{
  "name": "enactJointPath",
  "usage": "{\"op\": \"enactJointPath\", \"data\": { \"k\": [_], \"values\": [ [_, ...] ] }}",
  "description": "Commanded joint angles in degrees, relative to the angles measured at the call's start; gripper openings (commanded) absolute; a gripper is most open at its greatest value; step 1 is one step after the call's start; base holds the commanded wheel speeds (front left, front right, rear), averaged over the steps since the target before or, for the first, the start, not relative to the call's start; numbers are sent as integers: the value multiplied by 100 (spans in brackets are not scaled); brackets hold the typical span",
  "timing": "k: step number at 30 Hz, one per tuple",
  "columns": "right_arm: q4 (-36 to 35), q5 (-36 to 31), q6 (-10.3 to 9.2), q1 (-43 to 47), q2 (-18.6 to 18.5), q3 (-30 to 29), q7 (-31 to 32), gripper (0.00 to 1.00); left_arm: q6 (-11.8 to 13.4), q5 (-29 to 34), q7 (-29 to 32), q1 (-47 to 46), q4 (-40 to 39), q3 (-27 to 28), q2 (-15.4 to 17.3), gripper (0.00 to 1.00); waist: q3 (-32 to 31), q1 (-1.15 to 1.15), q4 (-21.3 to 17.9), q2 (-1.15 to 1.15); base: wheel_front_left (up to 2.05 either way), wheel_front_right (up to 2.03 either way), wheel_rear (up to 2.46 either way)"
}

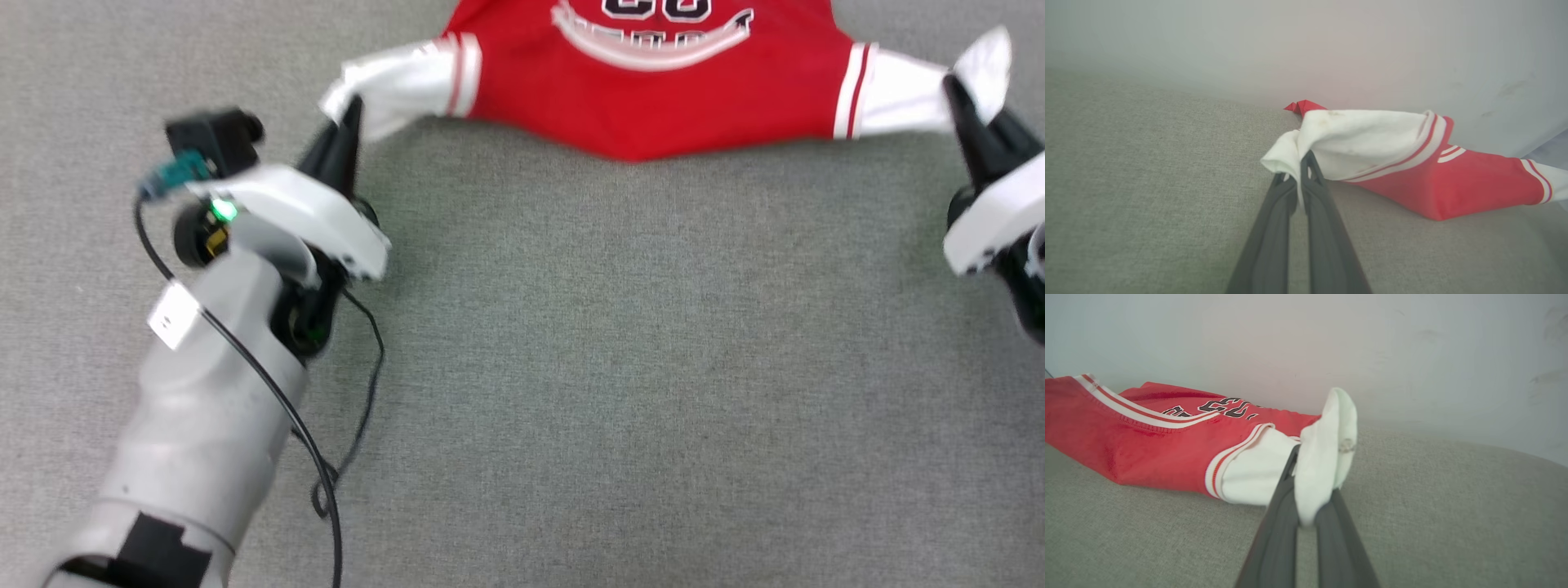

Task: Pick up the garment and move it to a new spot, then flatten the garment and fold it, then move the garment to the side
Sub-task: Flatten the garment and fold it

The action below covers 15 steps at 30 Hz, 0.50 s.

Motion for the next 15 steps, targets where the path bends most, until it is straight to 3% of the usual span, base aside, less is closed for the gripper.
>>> {"op": "enactJointPath", "data": {
  "k": [1, 15],
  "values": [
    [-48, 40, -9, 210, -74, 41, -35, 0, -10, 61, -27, 199, -87, -37, 20, 0, -112, 1, 33, 0, 0, 0, 0],
    [-940, -212, -9, 1671, -231, -518, -52, 0, -7, 260, -27, 1835, -1018, 234, 296, 0, -616, 1, 38, 0, 0, 0, 0]
  ]
}}
